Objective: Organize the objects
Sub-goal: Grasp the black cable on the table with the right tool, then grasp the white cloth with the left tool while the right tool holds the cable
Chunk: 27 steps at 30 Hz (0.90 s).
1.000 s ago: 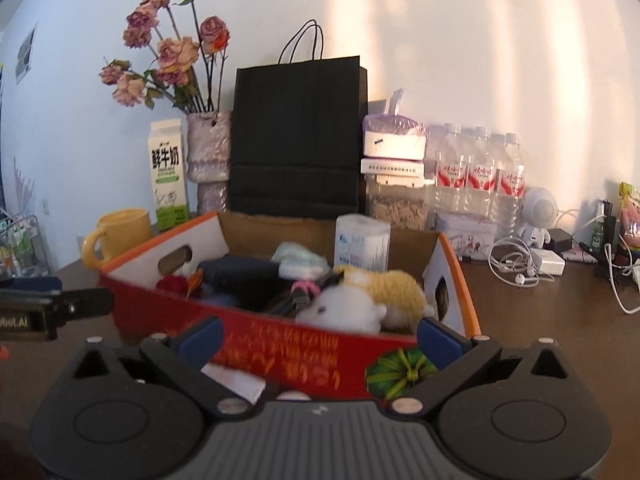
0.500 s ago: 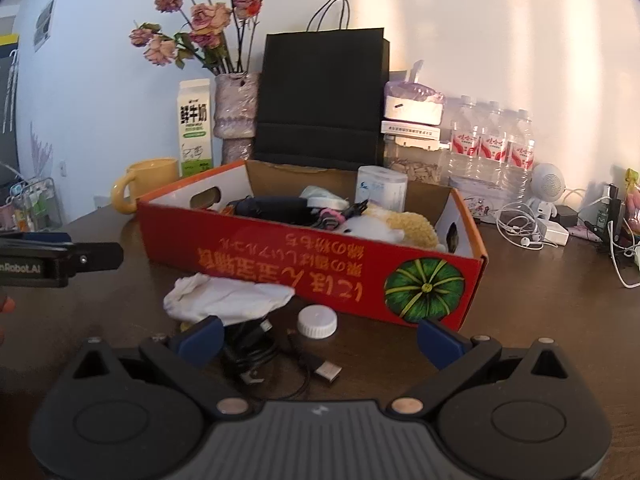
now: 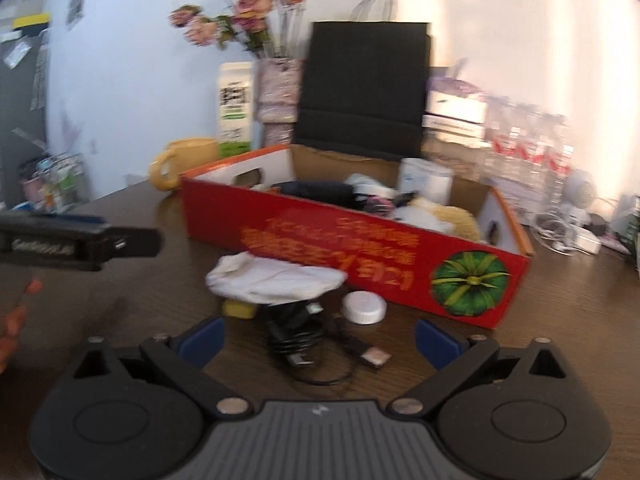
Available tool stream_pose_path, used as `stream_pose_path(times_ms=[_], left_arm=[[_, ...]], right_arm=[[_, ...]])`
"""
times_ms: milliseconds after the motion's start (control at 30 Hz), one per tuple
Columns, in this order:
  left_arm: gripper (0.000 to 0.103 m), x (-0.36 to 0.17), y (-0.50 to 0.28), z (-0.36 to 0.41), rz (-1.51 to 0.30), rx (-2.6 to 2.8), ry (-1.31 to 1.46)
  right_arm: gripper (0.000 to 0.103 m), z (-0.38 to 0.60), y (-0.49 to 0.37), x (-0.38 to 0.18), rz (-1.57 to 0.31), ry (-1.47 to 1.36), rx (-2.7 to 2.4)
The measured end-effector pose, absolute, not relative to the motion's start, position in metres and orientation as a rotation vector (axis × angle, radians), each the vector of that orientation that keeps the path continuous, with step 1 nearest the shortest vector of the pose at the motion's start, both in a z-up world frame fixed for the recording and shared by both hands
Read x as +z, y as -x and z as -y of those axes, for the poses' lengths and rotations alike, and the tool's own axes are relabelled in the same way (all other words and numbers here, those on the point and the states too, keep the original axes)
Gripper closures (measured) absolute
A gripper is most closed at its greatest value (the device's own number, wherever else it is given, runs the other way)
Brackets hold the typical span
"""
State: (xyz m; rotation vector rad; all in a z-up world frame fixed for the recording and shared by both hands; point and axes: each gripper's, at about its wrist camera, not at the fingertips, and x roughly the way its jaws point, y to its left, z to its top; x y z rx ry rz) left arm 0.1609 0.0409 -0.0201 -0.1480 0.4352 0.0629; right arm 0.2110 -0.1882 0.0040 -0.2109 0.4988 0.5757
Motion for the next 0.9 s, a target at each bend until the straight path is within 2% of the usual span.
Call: stream_pose_path(times_ms=[167,233,433,633,900], left_arm=[[0.000,-0.021,-0.160,-0.044,-0.442,0.060,0.170],[0.000,-0.022,-0.160,-0.045,-0.444,0.058,0.178],[0.000,-0.023,-0.161,-0.047,-0.454,0.041,0.195],[0.000,-0.023,-0.159,-0.045,-0.455,0.025,0.196],[0.000,-0.023,-0.159,-0.045,-0.459,0.022,0.198]], right_arm=[[0.037,0.170,-0.213,0.001,-0.530,0.255,0.613],[0.043,0.167,-0.217,0.000,-0.536,0.254,0.615],[0.048,0.162,-0.227,-0.003,-0.575,0.239,0.606],[0.065,0.156,-0.235,-0.005,-0.595,0.254,0.608],[0.066,0.153,-0.234,-0.005,-0.586,0.267,0.606]])
